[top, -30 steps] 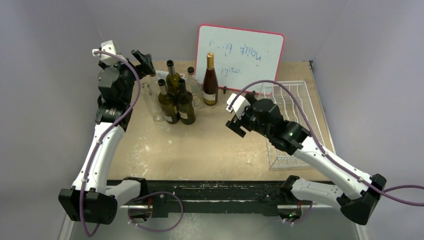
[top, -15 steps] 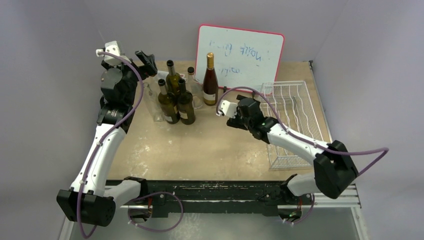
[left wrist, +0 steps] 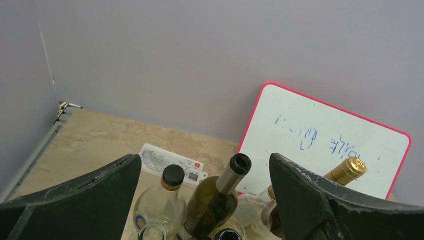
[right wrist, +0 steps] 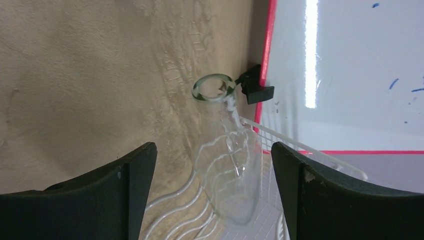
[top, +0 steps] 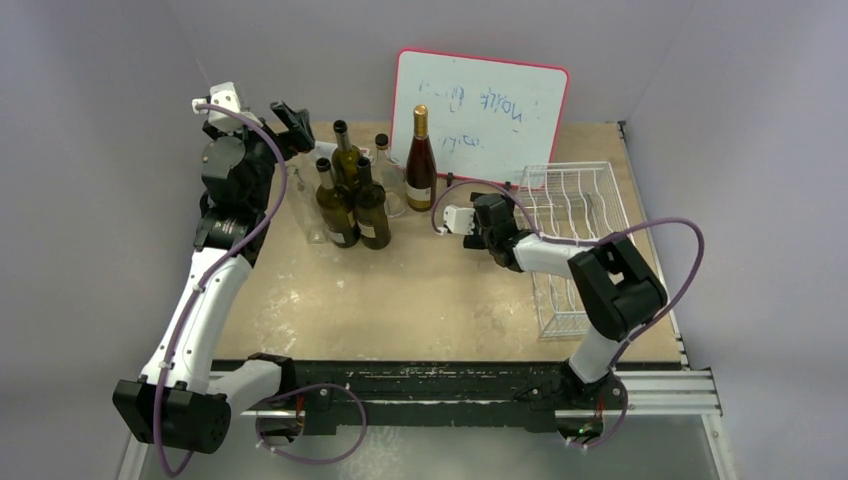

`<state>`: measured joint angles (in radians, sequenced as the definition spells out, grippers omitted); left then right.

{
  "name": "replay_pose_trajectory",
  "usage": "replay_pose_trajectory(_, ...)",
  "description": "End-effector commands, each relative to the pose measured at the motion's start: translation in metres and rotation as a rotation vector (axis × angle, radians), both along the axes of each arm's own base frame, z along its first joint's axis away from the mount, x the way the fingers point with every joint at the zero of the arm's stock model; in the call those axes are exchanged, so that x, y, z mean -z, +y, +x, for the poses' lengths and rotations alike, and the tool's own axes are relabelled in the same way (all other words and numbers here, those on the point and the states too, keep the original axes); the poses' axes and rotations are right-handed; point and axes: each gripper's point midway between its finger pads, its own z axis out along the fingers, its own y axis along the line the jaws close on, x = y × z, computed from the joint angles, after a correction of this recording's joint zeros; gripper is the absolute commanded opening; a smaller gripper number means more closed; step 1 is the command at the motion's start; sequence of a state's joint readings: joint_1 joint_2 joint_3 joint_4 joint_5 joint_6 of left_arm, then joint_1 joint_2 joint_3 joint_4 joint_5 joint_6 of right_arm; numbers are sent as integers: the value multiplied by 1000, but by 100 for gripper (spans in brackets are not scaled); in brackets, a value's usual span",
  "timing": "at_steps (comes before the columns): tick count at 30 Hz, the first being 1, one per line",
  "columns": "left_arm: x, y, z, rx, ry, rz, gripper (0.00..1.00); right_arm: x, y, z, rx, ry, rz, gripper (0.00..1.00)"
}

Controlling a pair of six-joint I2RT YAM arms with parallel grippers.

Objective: Take the wine bottle off the wine rack

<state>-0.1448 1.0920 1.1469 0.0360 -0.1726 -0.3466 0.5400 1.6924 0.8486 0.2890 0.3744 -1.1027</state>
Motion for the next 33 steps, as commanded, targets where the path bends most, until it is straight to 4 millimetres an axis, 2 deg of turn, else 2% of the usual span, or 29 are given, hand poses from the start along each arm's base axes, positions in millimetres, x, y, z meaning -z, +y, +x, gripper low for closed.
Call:
replay_pose_trajectory(1, -27, 0, -5, 5, -71, 4, 100, -22, 0, 31, 22, -123, -15, 85)
replay_pose_trajectory(10, -25, -1, -3, 8, -64, 6, 100, -4, -14, 56, 61, -181, -99, 82)
replay_pose_trajectory(19, -23, -2, -1, 11, -56, 7, 100, 3, -23, 75, 84, -225, -132, 78)
replay_pose_trajectory(33, -21, -1, 2, 15, -49, 0, 100, 12, -25, 79, 99, -257, -125, 59)
